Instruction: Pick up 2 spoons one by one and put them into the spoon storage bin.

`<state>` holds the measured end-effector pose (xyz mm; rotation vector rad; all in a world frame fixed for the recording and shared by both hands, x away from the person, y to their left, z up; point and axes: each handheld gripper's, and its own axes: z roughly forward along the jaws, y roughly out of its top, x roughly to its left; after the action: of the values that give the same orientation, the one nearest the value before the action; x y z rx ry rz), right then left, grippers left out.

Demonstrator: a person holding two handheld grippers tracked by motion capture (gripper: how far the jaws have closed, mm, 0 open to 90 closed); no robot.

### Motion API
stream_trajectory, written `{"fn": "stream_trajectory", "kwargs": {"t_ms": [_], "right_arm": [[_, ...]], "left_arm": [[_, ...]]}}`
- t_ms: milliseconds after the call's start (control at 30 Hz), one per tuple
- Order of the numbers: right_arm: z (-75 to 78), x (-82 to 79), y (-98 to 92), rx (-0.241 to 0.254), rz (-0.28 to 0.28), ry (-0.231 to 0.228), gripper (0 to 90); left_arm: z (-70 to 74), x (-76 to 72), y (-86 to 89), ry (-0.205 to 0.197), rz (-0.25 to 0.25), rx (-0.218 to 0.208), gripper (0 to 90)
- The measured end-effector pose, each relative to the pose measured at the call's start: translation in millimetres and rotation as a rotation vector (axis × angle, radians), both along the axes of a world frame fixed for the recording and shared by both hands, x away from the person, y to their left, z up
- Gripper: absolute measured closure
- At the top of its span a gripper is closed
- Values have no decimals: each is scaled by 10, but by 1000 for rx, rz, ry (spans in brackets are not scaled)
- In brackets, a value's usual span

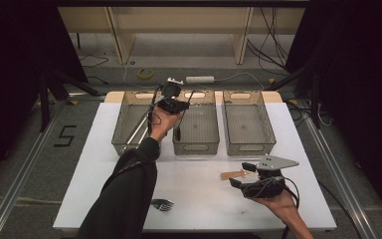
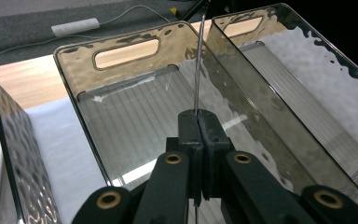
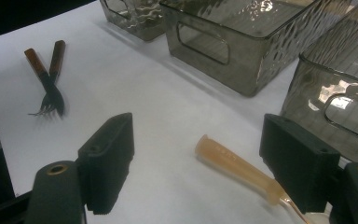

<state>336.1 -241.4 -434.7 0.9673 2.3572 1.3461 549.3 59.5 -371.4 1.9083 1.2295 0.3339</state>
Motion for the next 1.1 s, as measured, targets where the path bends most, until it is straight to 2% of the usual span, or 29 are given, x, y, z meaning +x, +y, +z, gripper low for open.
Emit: {"fn": "stream_trajectory", "kwargs": {"t_ms": [133, 233, 367, 667, 767, 833, 933, 1100], "right_arm": [[0, 1, 0, -2, 1, 1, 272], [-2, 1, 4, -4, 2, 0, 272], [-1, 1, 5, -2, 3, -2, 272], [0, -3, 8, -3, 3, 0, 272], [2, -4, 9, -3, 4, 0, 272], [2, -5, 9, -3, 4, 0, 272], [2, -6, 5, -3, 4, -2, 272], [2, -6, 4, -1, 3, -2, 272]], "left_arm": [[-16, 2, 8, -21, 7, -10, 884], [-35, 2, -6, -24, 3, -1, 884], [-75, 7, -21, -29, -4, -16, 882], [-179, -3, -58, -24, -20, -9, 872], [-191, -1, -68, -16, -20, -18, 843], [-192, 1, -70, 1, -32, -8, 783], [-179, -10, -66, -3, -22, -11, 692], [-111, -44, -12, 21, -27, 12, 562]]}}
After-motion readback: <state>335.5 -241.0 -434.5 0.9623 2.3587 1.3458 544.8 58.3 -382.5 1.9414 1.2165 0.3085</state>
